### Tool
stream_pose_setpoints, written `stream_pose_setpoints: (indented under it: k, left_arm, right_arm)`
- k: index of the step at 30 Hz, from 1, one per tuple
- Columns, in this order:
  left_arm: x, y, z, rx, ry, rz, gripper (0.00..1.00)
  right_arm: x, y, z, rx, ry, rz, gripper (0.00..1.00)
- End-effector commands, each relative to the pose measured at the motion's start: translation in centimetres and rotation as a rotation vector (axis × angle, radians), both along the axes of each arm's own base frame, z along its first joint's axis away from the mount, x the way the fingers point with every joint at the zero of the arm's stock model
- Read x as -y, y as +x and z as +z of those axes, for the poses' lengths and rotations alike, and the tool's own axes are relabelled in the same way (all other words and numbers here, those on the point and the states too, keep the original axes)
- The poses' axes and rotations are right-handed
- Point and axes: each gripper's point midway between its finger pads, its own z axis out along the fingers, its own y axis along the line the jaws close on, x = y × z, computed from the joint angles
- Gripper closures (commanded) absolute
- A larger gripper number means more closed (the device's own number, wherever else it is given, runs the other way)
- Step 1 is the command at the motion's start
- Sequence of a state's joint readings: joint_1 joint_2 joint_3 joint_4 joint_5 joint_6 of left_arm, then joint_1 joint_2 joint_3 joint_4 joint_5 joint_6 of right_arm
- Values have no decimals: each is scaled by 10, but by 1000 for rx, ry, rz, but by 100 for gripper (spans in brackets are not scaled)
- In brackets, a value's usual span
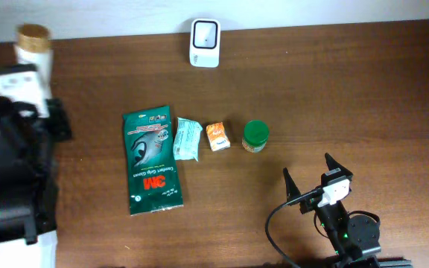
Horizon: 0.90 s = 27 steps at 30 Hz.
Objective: Scan the item barcode
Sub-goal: 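Grasp the white tube in the basket with the left gripper, then stand the white tube upright beside the green jar, retract left gripper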
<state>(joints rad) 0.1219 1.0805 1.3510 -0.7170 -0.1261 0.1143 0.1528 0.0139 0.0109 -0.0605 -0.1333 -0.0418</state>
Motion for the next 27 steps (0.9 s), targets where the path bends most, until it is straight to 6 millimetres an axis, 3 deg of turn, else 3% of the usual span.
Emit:
stream_pose_setpoints:
  k: [1, 4, 7, 11, 13, 16, 20, 21, 23, 24, 27]
  left_arm:
    - [70, 12, -44, -173, -71, -170, 100]
    - [114, 16, -90, -349, -68, -274, 100]
    - [179, 22, -148, -522, -40, -407, 100]
    - [266, 0, -216, -754, -232, -520, 100]
    - [287, -5, -241, -830, -313, -474, 100]
    - [310, -4, -266, -862, -399, -378, 100]
    - [339, 3, -265, -798, -414, -453, 98]
    - [345, 4, -263, -783, -417, -468, 88]
    - [351, 3, -261, -770, -419, -488, 21]
    - [352, 3, -261, -773, -422, -491, 5]
    - [351, 6, -257, -766, -435, -493, 1]
  right_arm:
    - [-1, 0, -2, -3, -3, 6, 2]
    - [-1, 0, -2, -3, -3, 6, 2]
    - [-1, 0, -2, -3, -3, 6, 2]
    - [-1, 0, -2, -3, -3, 6, 2]
    - [-1, 0, -2, -3, -3, 6, 1]
    - [-1, 0, -2, -3, -3, 6, 2]
    - [-1, 0, -2, -3, -3, 6, 2]
    - [-1, 0, -2, -3, -3, 6, 2]
    - [-1, 0, -2, -3, -3, 6, 1]
    - [-1, 0, -2, -3, -3, 6, 2]
    - [-1, 0, -2, -3, -3, 6, 2]
